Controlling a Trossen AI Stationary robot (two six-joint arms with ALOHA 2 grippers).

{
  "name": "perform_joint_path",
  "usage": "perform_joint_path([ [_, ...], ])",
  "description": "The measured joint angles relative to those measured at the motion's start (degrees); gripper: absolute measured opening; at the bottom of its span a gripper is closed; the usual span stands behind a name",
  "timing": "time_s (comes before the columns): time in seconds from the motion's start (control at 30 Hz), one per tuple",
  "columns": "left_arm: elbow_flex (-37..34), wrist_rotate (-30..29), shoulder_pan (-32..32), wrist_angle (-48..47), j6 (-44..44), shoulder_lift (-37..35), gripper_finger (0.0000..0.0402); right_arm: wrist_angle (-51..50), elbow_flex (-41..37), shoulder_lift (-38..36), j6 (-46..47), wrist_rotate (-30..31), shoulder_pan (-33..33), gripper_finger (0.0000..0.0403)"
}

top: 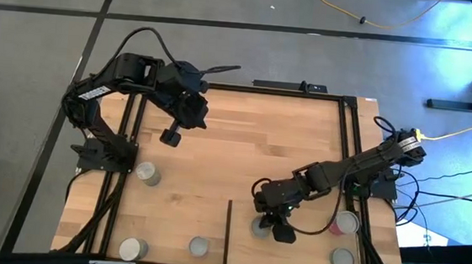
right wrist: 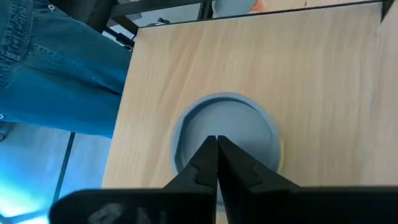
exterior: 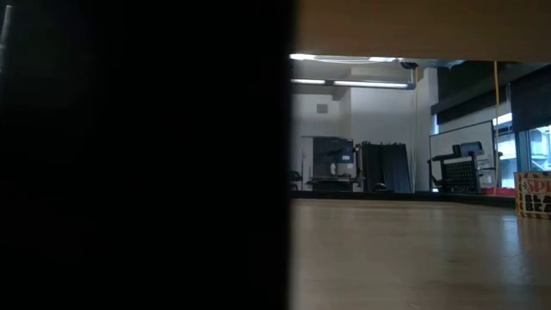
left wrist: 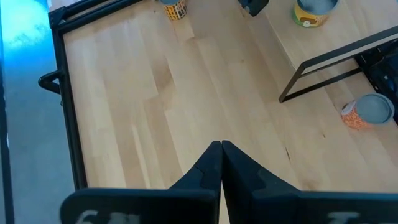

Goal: Pick and place cans onto a shelf
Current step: Put the canned mushroom on the shelf

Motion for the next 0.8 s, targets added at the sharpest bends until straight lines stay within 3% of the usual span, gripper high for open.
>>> perform_joint_path([
  [0.8, 0.0, 0.02, 0.0, -0.22, 1.05, 0.0, 0.0, -5.48, -1.13, -0.22, 12.47, -2.17, 1.35, 0.001],
])
